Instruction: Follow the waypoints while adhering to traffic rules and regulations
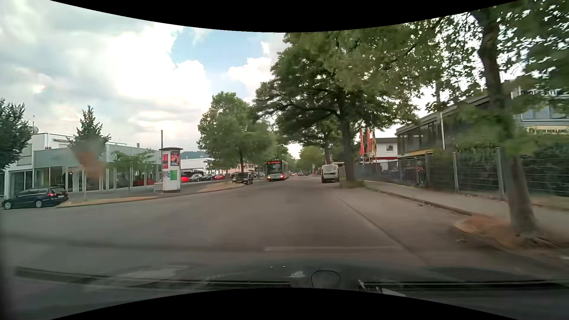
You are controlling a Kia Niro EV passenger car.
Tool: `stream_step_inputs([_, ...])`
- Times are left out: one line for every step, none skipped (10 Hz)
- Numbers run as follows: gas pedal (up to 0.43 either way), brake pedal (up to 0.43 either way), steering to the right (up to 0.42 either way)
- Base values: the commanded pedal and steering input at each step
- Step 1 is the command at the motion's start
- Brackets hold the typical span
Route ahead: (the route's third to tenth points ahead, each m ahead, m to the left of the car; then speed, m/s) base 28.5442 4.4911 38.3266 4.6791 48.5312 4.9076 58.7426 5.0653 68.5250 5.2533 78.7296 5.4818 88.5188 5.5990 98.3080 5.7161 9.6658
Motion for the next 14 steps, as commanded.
stream_step_inputs([0.067, 0.0, -0.002])
stream_step_inputs([0.067, 0.0, -0.002])
stream_step_inputs([0.067, 0.0, -0.002])
stream_step_inputs([0.067, 0.0, -0.002])
stream_step_inputs([0.067, 0.0, -0.003])
stream_step_inputs([0.067, 0.0, -0.002])
stream_step_inputs([0.067, 0.0, -0.003])
stream_step_inputs([0.067, 0.0, -0.003])
stream_step_inputs([0.067, 0.0, -0.003])
stream_step_inputs([0.067, 0.0, -0.003])
stream_step_inputs([0.067, 0.0, -0.003])
stream_step_inputs([0.079, 0.0, -0.003])
stream_step_inputs([0.079, 0.0, -0.003])
stream_step_inputs([0.079, 0.0, -0.003])
